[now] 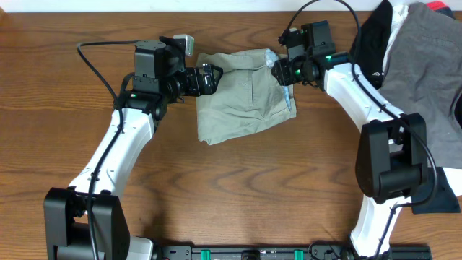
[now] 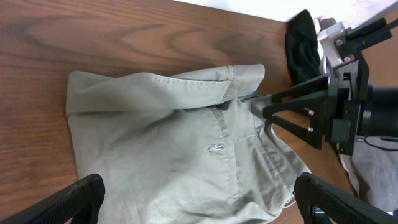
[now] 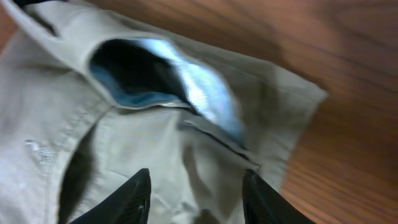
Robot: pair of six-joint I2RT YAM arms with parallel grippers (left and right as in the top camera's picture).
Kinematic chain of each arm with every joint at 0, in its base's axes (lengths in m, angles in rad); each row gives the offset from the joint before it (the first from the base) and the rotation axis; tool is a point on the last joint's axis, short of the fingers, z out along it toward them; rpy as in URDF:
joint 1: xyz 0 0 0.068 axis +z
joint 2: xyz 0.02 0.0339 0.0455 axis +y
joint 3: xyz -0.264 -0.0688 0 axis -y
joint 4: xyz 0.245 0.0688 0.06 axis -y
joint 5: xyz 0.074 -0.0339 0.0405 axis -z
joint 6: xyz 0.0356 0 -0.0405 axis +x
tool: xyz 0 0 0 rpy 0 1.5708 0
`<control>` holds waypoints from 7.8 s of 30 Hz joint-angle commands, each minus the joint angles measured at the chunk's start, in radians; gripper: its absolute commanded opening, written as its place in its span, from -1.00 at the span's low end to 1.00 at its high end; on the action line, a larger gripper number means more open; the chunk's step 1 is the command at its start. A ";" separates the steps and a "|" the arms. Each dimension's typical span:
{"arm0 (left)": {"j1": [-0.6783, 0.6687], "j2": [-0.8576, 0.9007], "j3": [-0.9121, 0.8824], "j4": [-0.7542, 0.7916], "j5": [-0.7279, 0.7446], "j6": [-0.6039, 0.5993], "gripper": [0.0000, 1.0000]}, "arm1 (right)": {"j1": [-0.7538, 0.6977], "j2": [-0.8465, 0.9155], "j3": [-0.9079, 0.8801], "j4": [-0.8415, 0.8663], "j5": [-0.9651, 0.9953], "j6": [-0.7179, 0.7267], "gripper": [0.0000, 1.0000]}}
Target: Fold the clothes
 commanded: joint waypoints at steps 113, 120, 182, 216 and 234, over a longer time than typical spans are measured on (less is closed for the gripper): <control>-0.336 0.462 0.035 0.496 -0.331 0.658 0.74 | -0.098 -0.364 0.010 -0.259 0.130 0.183 0.98; -0.349 0.561 0.037 0.503 -0.500 0.705 0.73 | -0.098 -0.364 0.010 -0.276 0.130 0.183 0.99; 0.389 0.343 0.131 0.279 -0.015 0.387 0.75 | -0.040 -0.364 0.006 -0.283 0.131 0.182 0.98; 0.378 0.799 0.131 0.490 -0.629 0.097 0.96 | 0.015 -0.362 0.006 -0.250 0.131 0.189 0.99; 0.377 0.799 0.131 0.192 -0.428 -0.547 0.96 | 0.025 -0.362 0.006 -0.238 0.131 0.190 0.99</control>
